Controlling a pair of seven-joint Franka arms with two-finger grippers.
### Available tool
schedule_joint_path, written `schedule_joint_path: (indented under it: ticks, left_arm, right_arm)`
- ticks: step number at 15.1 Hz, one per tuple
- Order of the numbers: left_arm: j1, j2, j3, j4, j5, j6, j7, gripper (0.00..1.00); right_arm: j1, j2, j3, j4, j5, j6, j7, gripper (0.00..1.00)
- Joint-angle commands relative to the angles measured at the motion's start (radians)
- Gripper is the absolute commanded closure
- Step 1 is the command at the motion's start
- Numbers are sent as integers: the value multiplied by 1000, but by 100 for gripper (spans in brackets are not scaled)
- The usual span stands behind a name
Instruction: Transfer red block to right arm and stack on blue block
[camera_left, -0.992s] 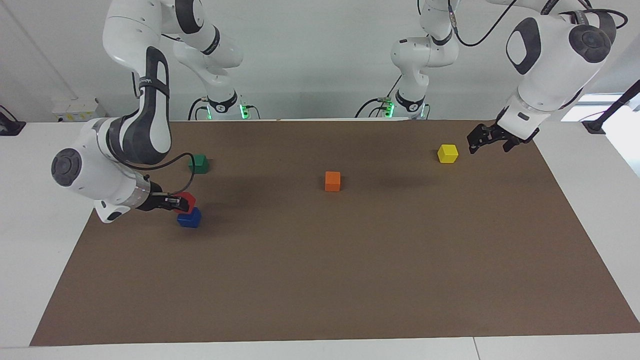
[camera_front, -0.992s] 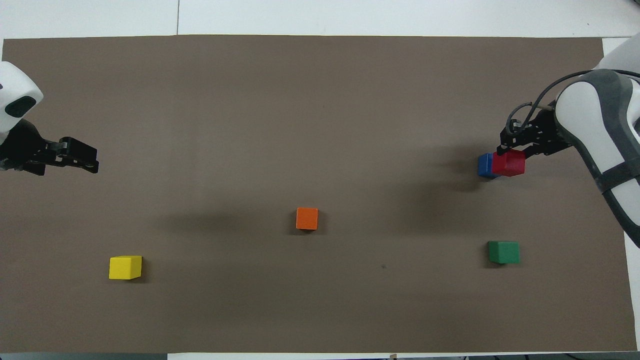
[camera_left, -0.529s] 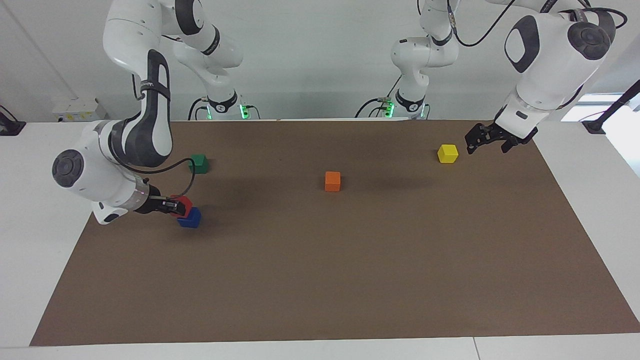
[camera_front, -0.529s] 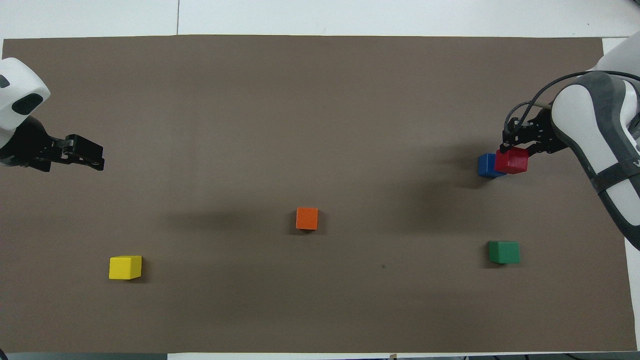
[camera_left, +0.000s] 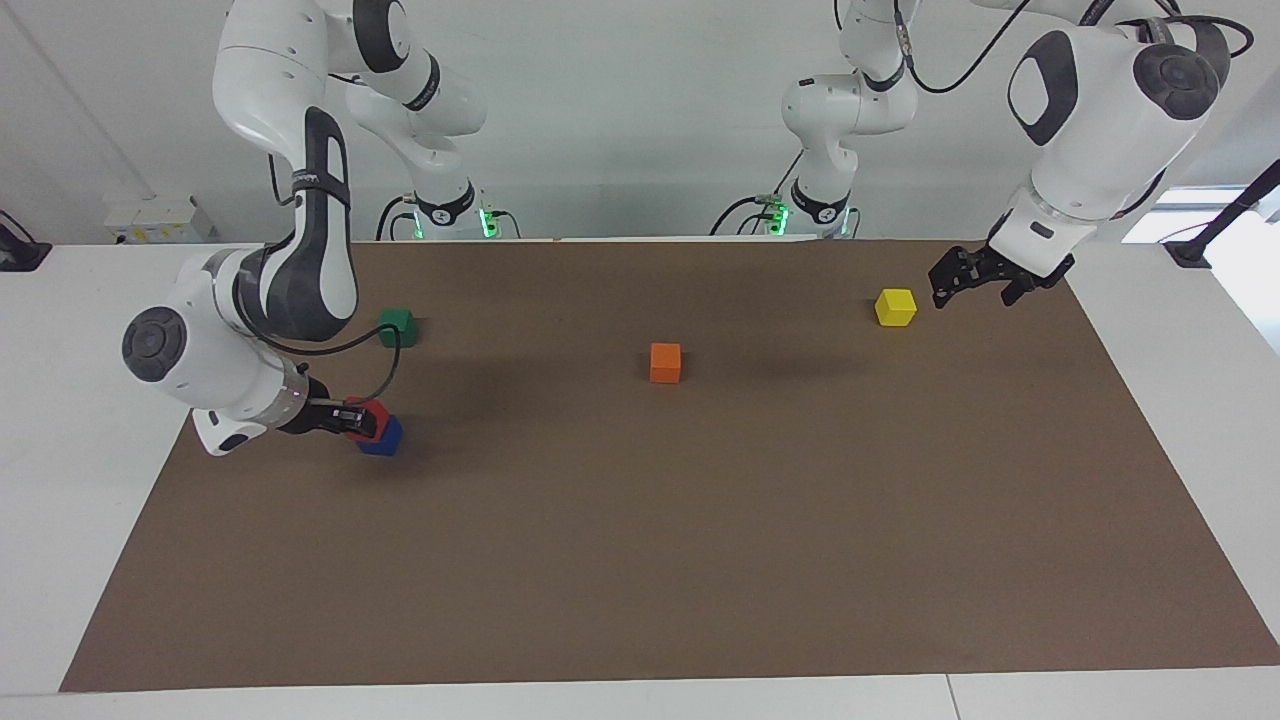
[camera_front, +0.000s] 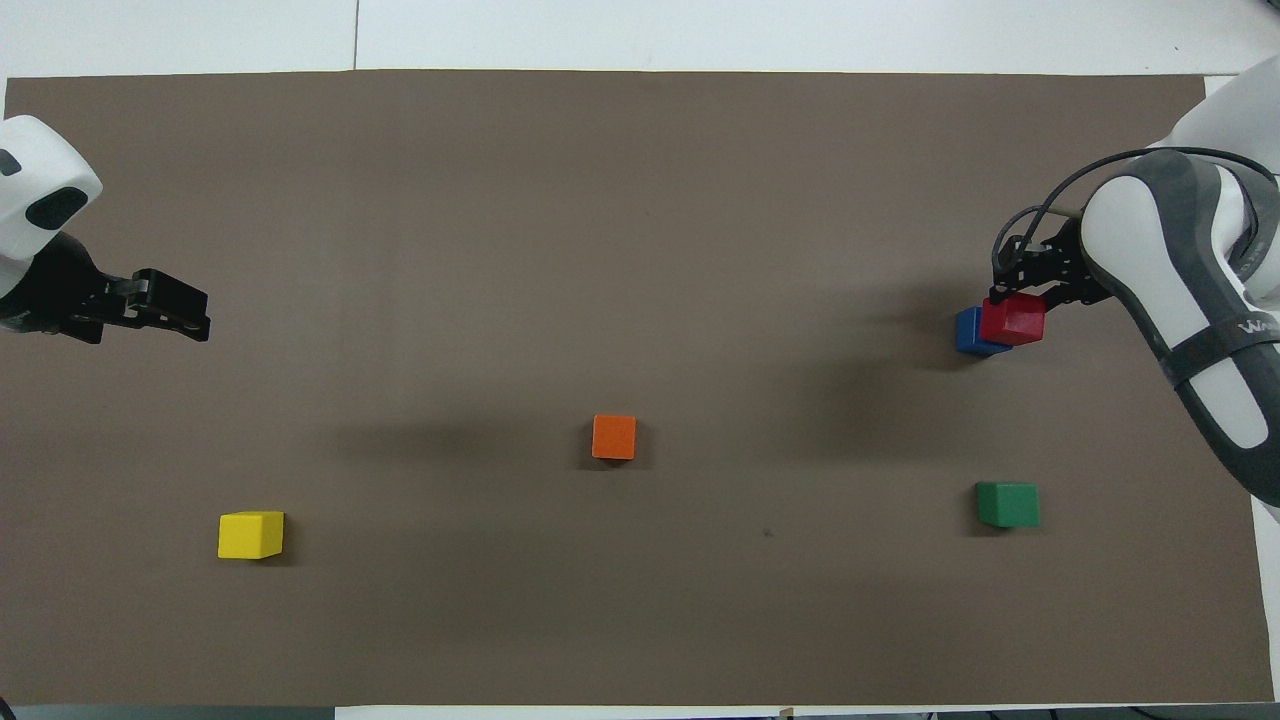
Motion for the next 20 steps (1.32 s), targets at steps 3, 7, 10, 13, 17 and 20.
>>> schedule_joint_path:
  ticks: [3,7,10,13,17,20]
  left_arm:
    - [6,2,0,15,-6,-13,8,0]
    - [6,2,-2,15,-6,-13,8,0]
    - [6,2,-2,15,-6,-13,8,0]
    - [6,2,-2,15,-6,-13,8,0]
    - [6,2,-2,15,-6,-13,8,0]
    - [6,2,-2,15,-6,-13,8,0]
  right_arm:
    - [10,-6,9,-17,-37,15,36,100]
    - [13,-6,9,-22,-37,23,37,100]
    - [14,-7,9,-31,-37,34,36,100]
    - [14,-9,9,-37,-37,43,37,100]
    - [13,-9,9,-37,-37,43,37,26]
    - [13,-9,9,-35,-35,43,37,1]
